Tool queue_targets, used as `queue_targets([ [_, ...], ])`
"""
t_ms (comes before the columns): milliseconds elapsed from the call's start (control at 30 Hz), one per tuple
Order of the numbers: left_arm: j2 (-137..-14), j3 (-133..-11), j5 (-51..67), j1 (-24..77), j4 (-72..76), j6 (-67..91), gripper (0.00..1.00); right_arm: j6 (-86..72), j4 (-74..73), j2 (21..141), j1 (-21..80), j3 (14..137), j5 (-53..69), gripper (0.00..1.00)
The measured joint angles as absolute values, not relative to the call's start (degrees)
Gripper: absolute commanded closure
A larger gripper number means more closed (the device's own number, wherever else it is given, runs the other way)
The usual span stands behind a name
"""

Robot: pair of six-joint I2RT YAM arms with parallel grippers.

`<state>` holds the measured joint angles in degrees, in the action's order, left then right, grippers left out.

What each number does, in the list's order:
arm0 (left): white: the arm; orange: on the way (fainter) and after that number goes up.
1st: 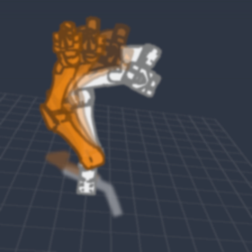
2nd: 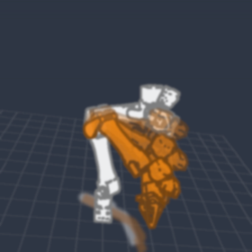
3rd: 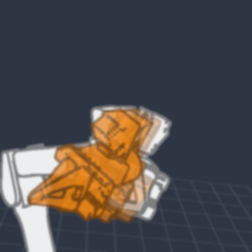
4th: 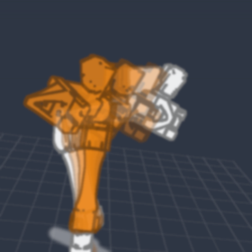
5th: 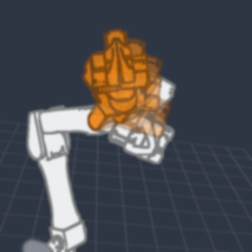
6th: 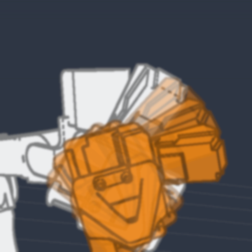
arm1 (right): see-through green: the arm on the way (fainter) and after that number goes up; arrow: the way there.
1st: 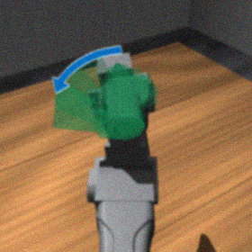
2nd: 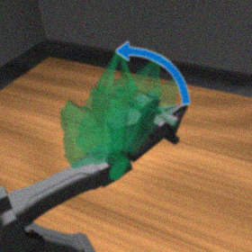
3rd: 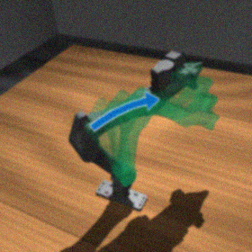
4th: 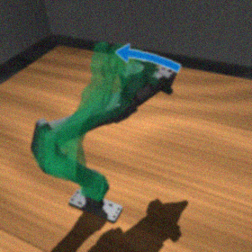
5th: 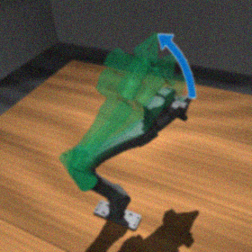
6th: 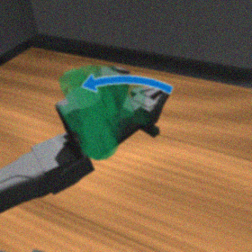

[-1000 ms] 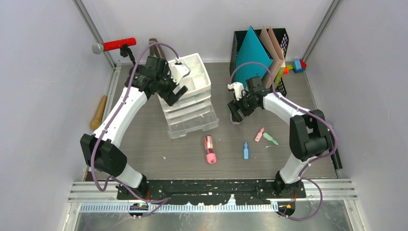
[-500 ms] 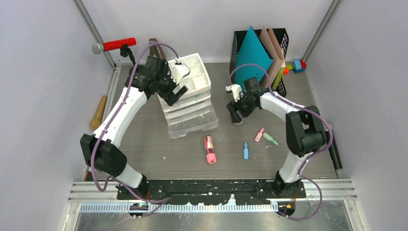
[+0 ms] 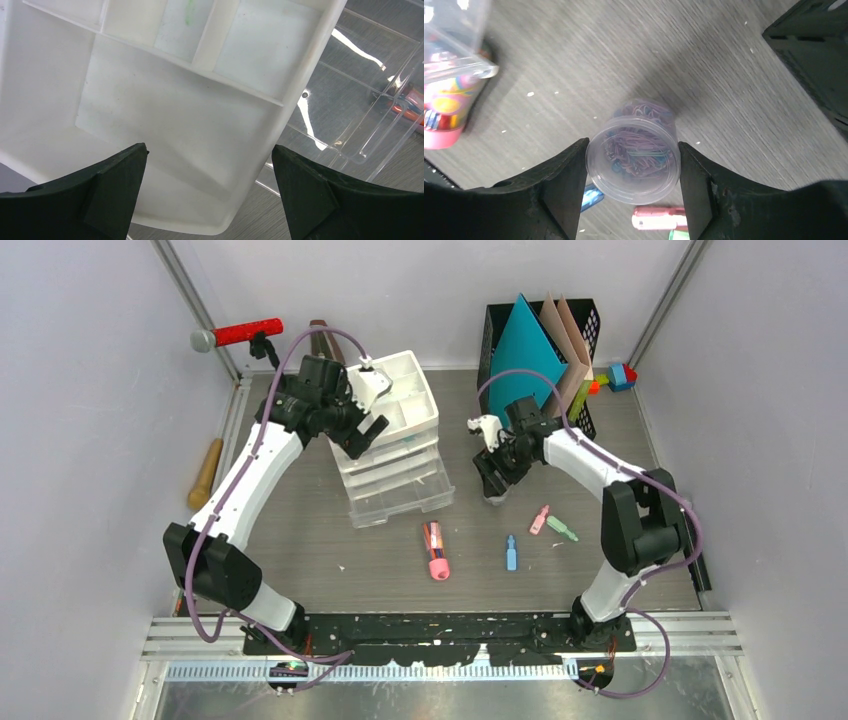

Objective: Organize the desk
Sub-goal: Pick up the stationery from the center of the board, then place the stationery in the drawer.

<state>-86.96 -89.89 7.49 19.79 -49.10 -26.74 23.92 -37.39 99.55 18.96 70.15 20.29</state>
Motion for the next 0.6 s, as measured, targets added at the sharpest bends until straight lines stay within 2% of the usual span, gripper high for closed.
queue_targets([
  [300,-86.96,-90.83,6.02,19.81,-49.23,-22.83,0.00,24.97,-45.06,88.75,29.82,80.31,17.54,0.65],
  [600,-86.98,-93.58,1.04,19.68,-49.93,-17.78,0.00,24.84,-47.24,92.49,38.76,92.97,16.69,0.65],
])
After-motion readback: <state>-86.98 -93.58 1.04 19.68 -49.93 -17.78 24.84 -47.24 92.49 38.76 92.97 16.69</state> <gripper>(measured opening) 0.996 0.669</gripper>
